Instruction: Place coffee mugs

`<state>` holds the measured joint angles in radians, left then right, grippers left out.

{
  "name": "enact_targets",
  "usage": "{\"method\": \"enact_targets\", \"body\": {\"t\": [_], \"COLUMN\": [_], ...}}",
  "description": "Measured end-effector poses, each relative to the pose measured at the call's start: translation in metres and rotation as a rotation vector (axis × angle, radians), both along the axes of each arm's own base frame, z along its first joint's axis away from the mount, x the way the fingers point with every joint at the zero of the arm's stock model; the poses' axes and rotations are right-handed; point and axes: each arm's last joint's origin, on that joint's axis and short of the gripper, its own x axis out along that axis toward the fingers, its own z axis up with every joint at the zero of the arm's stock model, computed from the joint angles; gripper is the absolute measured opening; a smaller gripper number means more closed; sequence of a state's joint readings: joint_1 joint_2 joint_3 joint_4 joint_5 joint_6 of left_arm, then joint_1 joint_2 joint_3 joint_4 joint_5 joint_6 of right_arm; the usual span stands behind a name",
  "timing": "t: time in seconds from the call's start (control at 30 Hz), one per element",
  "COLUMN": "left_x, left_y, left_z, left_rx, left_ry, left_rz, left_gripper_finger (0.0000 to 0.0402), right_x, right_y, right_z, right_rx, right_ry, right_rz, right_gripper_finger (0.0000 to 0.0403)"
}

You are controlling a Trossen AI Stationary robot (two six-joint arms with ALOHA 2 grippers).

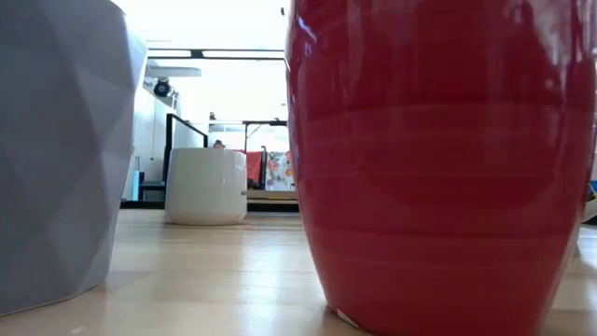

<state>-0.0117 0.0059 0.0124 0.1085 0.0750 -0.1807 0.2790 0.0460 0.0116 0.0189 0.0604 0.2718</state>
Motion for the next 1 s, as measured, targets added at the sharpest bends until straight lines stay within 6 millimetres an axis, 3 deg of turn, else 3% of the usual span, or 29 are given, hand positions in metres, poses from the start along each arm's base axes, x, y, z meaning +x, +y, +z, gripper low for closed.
{"method": "enact_targets", "body": {"t": [1.0], "left_x": [0.0000], "left_y": [0.0003], "left_z": [0.0000], "left_rx": [-0.009], "left_ry": [0.001], "left_rz": [0.009], "left_gripper_finger": [0.0000], "right_x": [0.0000], "right_y": [0.0000], "right_z": [-0.0001], "right_rx": [0.000], "right_ry": [0.001], "right_rz": [0.000], "right_gripper_finger": [0.0069]}}
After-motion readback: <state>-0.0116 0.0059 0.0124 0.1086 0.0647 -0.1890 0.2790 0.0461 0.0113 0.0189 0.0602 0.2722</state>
